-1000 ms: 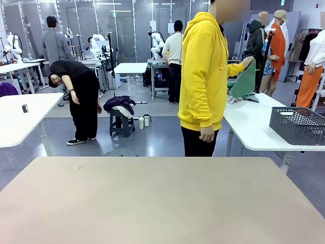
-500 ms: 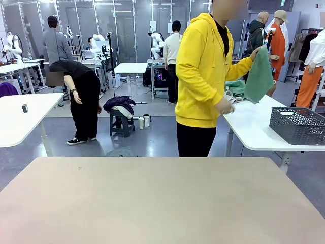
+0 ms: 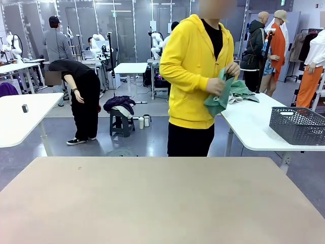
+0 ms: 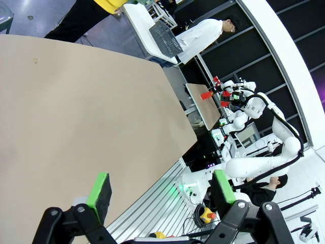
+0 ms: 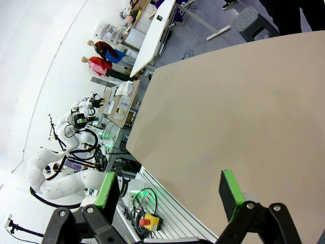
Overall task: Fold the towels and place them in the basket.
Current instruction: When a person lays out a Towel with hook on the table, fold it in half twice.
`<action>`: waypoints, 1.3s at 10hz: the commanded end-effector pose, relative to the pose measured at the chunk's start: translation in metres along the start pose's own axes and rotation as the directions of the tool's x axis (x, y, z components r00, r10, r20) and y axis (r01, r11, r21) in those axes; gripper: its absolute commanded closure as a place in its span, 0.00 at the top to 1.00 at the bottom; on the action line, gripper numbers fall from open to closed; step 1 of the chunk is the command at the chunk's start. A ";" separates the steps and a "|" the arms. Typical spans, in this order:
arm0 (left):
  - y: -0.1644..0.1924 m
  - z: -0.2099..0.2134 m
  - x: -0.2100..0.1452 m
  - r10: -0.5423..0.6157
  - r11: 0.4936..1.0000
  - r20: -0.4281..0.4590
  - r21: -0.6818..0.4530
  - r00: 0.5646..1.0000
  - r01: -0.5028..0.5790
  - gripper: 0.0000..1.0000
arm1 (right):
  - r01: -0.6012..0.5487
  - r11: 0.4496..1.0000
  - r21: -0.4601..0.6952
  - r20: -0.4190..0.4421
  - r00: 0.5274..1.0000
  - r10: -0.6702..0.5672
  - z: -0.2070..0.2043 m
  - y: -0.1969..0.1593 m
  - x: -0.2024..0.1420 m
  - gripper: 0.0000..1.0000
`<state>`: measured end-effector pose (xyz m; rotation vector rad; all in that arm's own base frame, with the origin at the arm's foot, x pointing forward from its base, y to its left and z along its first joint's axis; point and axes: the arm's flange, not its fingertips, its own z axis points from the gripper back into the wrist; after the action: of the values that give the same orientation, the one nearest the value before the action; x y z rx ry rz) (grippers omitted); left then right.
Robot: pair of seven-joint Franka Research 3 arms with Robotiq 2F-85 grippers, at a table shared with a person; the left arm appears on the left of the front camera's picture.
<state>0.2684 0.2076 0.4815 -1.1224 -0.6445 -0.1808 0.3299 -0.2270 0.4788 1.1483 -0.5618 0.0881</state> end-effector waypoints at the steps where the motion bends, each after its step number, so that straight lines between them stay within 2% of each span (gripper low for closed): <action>1: 0.000 0.001 0.001 -0.018 1.000 0.006 -0.018 1.000 0.018 1.00 | -0.009 1.000 0.008 -0.003 1.000 0.009 0.001 0.000 0.000 1.00; 13: 0.000 0.001 0.001 -0.018 1.000 0.006 -0.018 1.000 0.018 1.00 | -0.009 1.000 0.008 -0.003 1.000 0.009 0.001 0.000 0.000 1.00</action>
<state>0.2684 0.2077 0.4815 -1.1224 -0.6445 -0.1808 0.3299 -0.2270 0.4788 1.1483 -0.5618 0.0882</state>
